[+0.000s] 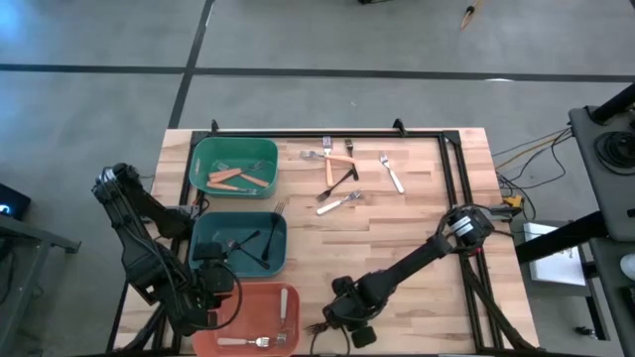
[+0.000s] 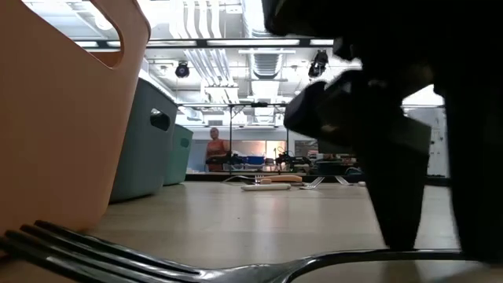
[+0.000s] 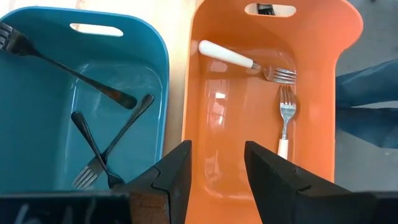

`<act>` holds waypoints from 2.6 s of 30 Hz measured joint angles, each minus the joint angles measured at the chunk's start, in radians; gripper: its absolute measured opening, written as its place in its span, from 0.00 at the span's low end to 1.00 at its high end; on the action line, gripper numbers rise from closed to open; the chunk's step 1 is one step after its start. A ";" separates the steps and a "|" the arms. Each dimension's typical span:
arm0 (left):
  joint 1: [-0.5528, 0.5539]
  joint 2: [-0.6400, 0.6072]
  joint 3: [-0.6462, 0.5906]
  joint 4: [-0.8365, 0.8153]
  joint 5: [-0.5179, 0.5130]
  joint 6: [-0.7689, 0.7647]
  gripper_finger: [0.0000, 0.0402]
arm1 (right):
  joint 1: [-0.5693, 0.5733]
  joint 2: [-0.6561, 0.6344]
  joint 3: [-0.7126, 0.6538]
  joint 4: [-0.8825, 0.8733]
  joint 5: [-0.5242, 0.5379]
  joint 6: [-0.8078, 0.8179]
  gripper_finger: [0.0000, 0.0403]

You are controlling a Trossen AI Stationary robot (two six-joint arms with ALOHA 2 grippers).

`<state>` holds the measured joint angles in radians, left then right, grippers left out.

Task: Sort silverware by color (type)
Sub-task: Put the black fork into the blue bin

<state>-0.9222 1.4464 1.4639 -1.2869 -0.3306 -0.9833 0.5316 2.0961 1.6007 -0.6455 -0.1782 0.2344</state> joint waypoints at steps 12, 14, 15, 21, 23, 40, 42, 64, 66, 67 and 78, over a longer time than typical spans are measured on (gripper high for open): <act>0.000 0.000 0.000 0.006 -0.001 -0.005 0.33 | 0.033 0.014 0.005 0.010 0.150 -0.017 0.27; 0.000 0.000 0.000 0.008 -0.001 -0.010 0.33 | 0.032 0.014 0.003 0.012 0.185 -0.003 0.26; 0.000 0.000 0.000 0.008 -0.001 -0.010 0.33 | 0.031 0.014 0.003 0.012 0.193 0.001 0.25; 0.000 0.000 0.000 0.008 -0.001 -0.012 0.33 | 0.026 0.025 0.002 0.012 0.206 0.006 0.10; 0.000 0.000 0.000 0.009 -0.002 -0.012 0.33 | 0.024 0.038 0.003 0.012 0.205 0.045 0.05; -0.005 0.000 0.000 0.010 -0.003 -0.019 0.33 | -0.019 0.022 0.001 -0.009 0.148 0.175 0.02; -0.008 0.000 0.000 0.011 -0.003 -0.021 0.33 | -0.034 0.007 -0.002 -0.026 0.157 0.175 0.02; -0.040 -0.001 0.000 0.003 -0.027 -0.093 0.33 | -0.206 -0.009 -0.063 -0.102 0.022 0.222 0.14; -0.040 -0.001 0.000 0.001 -0.027 -0.099 0.33 | -0.207 -0.009 -0.070 -0.078 0.021 0.202 0.17; -0.040 -0.001 0.000 0.000 -0.027 -0.099 0.33 | -0.208 -0.009 -0.073 -0.068 0.022 0.191 0.18; -0.039 -0.001 0.000 -0.009 -0.079 -0.100 0.33 | -0.213 -0.012 -0.124 0.017 0.028 0.174 0.03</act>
<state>-0.9615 1.4456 1.4635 -1.2957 -0.4095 -1.0832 0.3188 2.0845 1.4769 -0.6284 -0.1499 0.4088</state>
